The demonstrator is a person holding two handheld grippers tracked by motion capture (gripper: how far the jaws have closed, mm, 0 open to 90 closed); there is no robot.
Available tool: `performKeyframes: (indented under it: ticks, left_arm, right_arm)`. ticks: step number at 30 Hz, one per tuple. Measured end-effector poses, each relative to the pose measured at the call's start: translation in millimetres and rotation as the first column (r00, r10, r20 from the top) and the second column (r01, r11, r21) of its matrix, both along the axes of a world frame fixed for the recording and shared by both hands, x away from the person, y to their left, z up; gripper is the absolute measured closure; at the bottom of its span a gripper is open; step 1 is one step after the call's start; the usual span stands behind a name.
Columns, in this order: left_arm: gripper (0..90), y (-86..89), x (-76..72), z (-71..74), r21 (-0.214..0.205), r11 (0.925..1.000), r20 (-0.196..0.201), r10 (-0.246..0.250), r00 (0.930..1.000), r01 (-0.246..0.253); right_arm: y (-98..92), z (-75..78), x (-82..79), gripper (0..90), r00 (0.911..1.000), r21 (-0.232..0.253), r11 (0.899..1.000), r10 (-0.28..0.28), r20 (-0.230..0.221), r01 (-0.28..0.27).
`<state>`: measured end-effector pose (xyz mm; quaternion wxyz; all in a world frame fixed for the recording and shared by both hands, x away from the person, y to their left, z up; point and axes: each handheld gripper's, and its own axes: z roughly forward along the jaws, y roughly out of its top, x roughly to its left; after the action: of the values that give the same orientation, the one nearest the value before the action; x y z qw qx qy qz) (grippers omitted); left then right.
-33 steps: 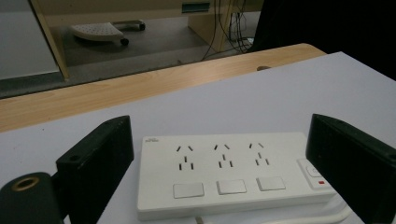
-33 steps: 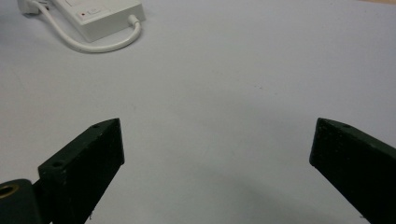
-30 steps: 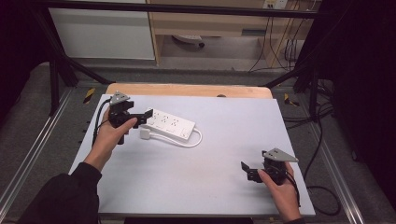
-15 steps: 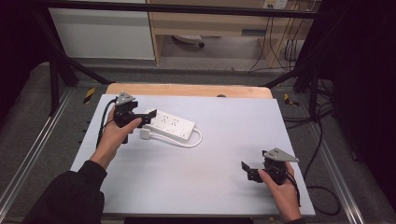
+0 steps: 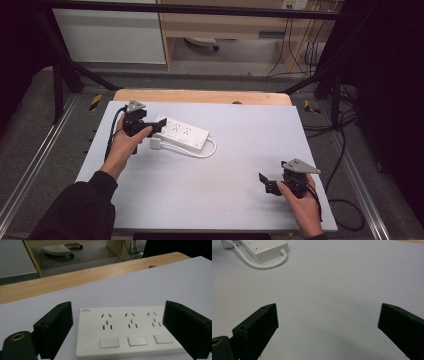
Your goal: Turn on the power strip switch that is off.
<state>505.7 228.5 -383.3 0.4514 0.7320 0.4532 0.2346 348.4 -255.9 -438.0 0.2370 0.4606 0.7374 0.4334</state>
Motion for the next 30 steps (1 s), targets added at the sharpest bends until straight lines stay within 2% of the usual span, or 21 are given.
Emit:
performKeyframes:
  ticks: [4,10,16,20,24,30]
  left_arm:
    - [9.7,0.4,2.6,-3.1,0.001,1.0,-0.008,0.006,0.9999,-0.006]
    - [10.2,0.3,6.4,-9.2,0.05,0.9984,-0.024,0.028,0.9993,-0.027]
    - [10.9,2.0,10.2,-13.6,0.053,0.9977,-0.035,0.044,0.9984,-0.043]
    - [11.3,2.8,12.3,-17.3,0.074,0.9961,-0.044,0.051,0.9977,-0.048]
    - [18.5,4.6,14.2,-20.4,0.088,0.9944,-0.05,0.062,0.9968,-0.058]
    - [25.7,5.3,15.4,-22.9,0.079,0.9958,-0.065,0.052,0.9965,-0.047]
  right_arm:
    - [0.0,-0.1,0.2,3.4,1.0,-0.001,1.0,0.002,-0.003,-0.002]
    - [0.1,0.0,0.0,3.3,1.0,-0.004,1.0,0.003,0.0,-0.003]
    - [-0.1,0.0,-0.1,3.3,1.0,-0.004,1.0,0.002,-0.001,-0.002]
    - [0.1,-0.1,-0.2,3.3,1.0,-0.01,1.0,0.005,-0.001,-0.005]
    - [0.2,1.4,-0.8,3.4,1.0,-0.015,1.0,0.003,0.009,-0.003]
    - [-0.7,1.1,-0.2,3.4,1.0,-0.014,1.0,0.002,0.002,-0.002]
